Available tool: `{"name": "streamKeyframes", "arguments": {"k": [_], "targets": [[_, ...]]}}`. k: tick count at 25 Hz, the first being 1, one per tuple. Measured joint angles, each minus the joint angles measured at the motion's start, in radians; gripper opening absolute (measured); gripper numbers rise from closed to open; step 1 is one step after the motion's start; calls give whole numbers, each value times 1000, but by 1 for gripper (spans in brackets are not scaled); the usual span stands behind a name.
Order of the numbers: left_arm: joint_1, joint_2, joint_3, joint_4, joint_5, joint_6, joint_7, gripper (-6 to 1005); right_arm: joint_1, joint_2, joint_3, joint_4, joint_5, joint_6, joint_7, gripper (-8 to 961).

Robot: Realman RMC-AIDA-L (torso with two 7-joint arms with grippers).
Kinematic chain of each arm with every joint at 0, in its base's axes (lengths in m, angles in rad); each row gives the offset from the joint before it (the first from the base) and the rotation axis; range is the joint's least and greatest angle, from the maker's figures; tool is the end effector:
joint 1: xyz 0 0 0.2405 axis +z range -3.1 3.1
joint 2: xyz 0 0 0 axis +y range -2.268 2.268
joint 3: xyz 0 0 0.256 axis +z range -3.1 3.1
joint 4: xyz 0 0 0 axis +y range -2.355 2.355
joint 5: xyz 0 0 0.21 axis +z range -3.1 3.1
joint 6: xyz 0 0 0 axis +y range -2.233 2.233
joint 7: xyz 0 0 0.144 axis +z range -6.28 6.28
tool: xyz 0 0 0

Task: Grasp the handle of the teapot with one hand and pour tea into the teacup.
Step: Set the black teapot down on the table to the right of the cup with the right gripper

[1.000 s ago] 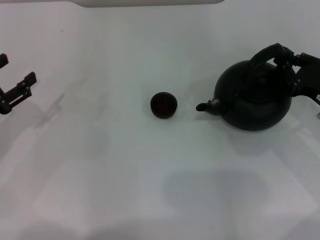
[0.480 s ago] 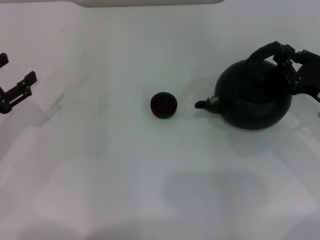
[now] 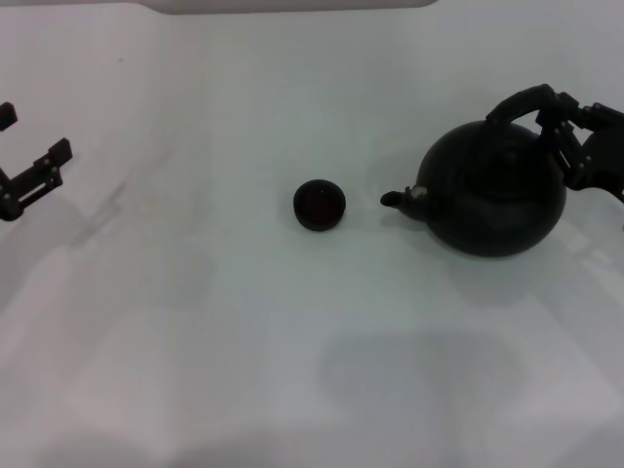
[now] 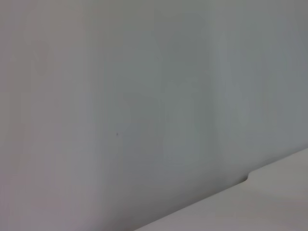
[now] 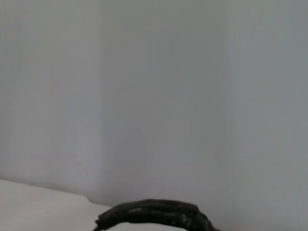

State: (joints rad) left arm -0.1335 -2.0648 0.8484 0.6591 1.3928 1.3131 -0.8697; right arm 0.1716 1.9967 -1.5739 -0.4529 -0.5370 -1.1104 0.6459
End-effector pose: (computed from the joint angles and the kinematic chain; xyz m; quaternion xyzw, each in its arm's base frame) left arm -0.3560 0.2683 0.0426 -0.8488 -0.1786 -0.2515 0.4294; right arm 0.3426 0.2820 -0.0077 -0.8189 0.2285 0.2943 0.4365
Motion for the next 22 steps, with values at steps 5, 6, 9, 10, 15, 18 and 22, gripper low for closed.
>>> {"name": "streamKeyframes", "arguments": {"k": [5, 6, 9, 10, 15, 18, 22], "targets": [[0, 0, 0, 2, 0, 0, 0, 772, 1, -2, 0, 13, -3, -11, 0, 213], [0, 0, 0, 2, 0, 0, 0, 772, 0, -3, 0, 14, -3, -13, -1, 221], [0, 0, -2, 4, 0, 0, 0, 772, -1, -3, 0, 14, -2, -16, 0, 245], [0, 0, -3, 5, 0, 0, 0, 772, -2, -3, 0, 14, -1, -17, 0, 253], [0, 2, -4, 5, 0, 0, 0, 772, -12, -5, 0, 14, 0, -27, 0, 273], [0, 3, -5, 6, 0, -3, 3, 772, -15, -8, 1, 18, 0, -27, 1, 282], [0, 5, -5, 7, 0, -5, 7, 772, -23, -10, 21, 27, -1, -28, 1, 294]]}}
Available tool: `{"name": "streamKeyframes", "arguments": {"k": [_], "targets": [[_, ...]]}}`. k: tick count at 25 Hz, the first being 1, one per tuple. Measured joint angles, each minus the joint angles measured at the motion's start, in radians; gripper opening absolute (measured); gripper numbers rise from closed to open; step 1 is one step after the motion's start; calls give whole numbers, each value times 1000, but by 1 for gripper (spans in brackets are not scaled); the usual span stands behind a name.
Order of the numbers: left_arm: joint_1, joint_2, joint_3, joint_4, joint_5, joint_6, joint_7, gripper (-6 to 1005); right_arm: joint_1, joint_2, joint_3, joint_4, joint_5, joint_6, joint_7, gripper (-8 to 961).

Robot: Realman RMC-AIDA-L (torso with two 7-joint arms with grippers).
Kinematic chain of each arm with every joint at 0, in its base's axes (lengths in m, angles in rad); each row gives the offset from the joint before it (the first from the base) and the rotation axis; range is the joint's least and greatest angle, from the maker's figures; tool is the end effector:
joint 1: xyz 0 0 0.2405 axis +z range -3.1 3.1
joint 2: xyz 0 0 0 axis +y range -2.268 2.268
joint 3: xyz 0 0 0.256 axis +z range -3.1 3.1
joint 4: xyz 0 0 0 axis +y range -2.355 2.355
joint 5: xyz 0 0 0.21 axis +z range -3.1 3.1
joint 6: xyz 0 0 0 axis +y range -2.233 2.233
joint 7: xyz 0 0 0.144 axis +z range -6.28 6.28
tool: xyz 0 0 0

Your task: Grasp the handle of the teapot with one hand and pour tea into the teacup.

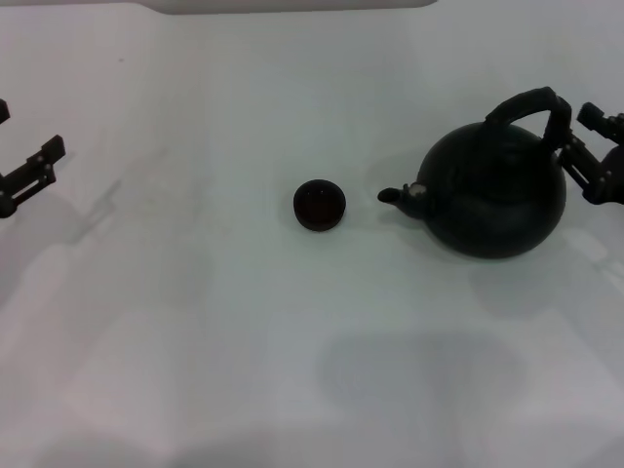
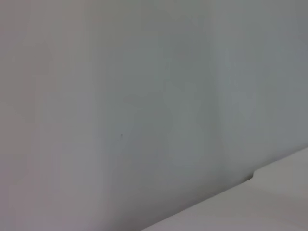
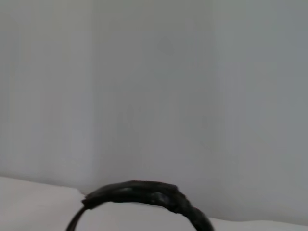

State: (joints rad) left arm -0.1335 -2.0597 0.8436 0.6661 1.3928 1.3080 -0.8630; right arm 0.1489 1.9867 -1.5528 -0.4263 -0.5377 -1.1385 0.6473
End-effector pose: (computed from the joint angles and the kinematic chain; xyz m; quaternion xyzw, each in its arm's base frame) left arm -0.3574 0.2696 0.0469 -0.8486 -0.1731 -0.2458 0.4354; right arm 0.3551 0.2709 -0.0013 -0.8119 0.2410 0.2911 0.4449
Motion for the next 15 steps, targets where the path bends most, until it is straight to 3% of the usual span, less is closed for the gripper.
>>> {"name": "streamKeyframes", "arguments": {"k": [5, 15], "targets": [[0, 4, 0, -1, 0, -1, -2, 772, -22, -13, 15, 2, 0, -30, 1, 436], [0, 4, -24, 1, 0, -2, -2, 772, -71, -53, 31, 33, -4, -132, 25, 438]]}}
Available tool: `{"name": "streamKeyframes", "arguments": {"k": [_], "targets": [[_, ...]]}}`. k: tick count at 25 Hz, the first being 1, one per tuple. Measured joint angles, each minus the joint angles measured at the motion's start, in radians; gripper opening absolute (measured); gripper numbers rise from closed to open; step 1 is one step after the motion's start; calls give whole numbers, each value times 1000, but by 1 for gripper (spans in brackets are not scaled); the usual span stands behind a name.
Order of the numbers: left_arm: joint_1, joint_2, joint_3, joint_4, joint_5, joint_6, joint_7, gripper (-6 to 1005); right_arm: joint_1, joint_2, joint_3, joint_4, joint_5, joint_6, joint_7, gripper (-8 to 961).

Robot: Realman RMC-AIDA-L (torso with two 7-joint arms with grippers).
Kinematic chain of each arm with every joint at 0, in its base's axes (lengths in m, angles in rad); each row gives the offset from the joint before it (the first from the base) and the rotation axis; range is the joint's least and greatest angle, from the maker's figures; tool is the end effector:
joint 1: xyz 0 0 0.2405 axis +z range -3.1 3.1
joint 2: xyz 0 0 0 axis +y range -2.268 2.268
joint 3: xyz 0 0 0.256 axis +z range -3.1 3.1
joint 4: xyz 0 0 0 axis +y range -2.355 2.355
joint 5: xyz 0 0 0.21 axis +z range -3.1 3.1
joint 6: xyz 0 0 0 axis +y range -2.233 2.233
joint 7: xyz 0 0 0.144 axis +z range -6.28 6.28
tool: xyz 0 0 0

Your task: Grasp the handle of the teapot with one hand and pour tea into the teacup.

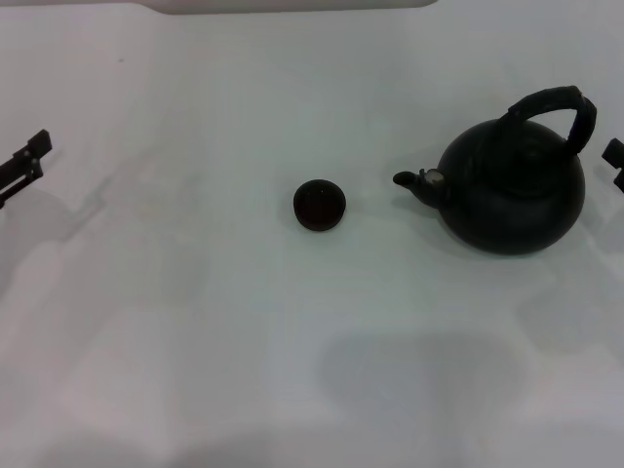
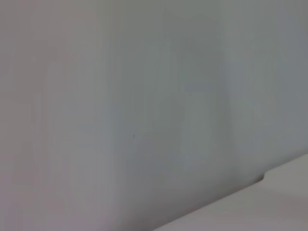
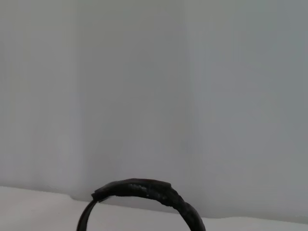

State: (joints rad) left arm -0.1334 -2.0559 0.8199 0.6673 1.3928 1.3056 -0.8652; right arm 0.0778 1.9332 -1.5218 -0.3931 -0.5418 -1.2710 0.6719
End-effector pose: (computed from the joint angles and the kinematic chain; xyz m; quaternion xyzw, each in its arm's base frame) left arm -0.3608 0.2699 0.0532 -0.8427 -0.1759 -0.2443 0.4464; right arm 0.3763 0.2388 0.0262 -0.8015 0.2461 0.3048 0.4518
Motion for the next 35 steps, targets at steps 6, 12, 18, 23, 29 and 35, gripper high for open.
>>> {"name": "streamKeyframes", "arguments": {"k": [6, 12, 18, 23, 29, 35], "targets": [[3, 0, -5, 9, -5, 0, 2, 772, -9, -19, 41, 61, 4, -93, -1, 439], [12, -3, -101, 16, -10, 68, 6, 772, -26, -18, 208, 149, 3, -278, -115, 440], [32, -6, -214, 16, -11, 191, 10, 772, -37, 3, 363, 187, 7, -402, -248, 442], [73, -9, -289, 15, -12, 273, 16, 772, -36, 6, 403, 195, 6, -432, -246, 448], [105, -13, -326, 0, -19, 319, 5, 772, -35, 2, 409, 198, 1, -429, -234, 452], [115, -20, -321, -5, -22, 321, -35, 772, -24, -3, 411, 212, -1, -389, -233, 452]]}}
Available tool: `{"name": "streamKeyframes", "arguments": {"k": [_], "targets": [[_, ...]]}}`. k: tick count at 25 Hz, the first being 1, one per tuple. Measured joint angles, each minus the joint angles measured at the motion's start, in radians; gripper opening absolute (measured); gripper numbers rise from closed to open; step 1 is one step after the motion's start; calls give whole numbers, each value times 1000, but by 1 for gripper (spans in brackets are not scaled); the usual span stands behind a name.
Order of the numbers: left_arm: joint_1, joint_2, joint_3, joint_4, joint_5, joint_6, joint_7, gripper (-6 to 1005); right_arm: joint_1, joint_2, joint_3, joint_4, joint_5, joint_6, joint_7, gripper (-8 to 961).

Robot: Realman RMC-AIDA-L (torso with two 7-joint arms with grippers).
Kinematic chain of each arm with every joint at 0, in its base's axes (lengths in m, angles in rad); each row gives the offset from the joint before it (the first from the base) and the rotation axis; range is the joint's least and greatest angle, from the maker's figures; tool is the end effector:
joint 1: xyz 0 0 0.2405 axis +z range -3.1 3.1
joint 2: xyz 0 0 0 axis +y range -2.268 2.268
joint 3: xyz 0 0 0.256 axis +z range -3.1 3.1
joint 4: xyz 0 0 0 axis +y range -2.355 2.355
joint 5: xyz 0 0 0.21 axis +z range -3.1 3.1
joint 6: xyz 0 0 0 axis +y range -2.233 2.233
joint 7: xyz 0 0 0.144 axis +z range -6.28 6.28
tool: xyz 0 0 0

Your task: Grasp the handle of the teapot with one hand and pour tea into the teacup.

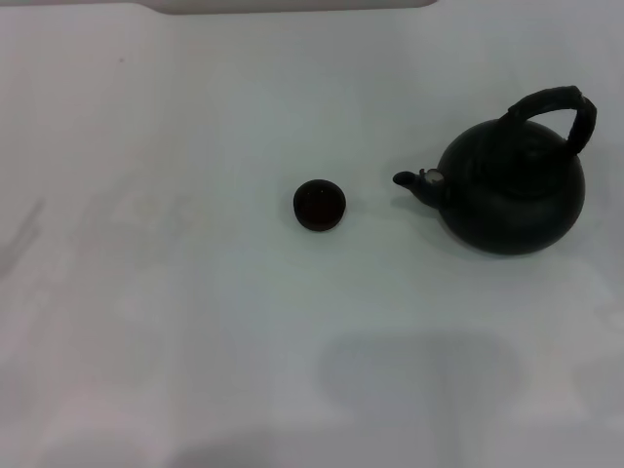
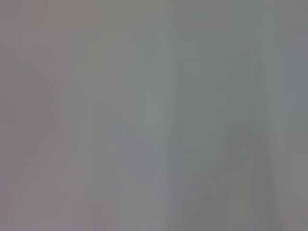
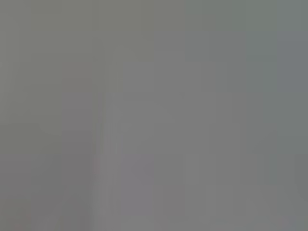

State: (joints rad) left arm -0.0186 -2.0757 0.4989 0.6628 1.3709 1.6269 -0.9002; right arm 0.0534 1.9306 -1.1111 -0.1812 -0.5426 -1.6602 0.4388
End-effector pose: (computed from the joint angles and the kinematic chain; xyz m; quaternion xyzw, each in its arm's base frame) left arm -0.3740 0.2009 0.1019 -0.7649 -0.1811 -0.3423 0.5147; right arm 0.3916 0.1941 0.0927 -0.6947 0.1405 0.3479 0.6137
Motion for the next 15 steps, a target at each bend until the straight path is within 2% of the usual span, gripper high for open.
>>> {"name": "streamKeyframes", "arguments": {"k": [8, 15], "targets": [[-25, -4, 13, -59, -54, 43, -23, 772, 20, -27, 42, -2, 9, 22, 30, 452], [-88, -4, 14, -126, -71, 44, -11, 772, 19, -26, 102, -1, 9, 51, 29, 452]]}}
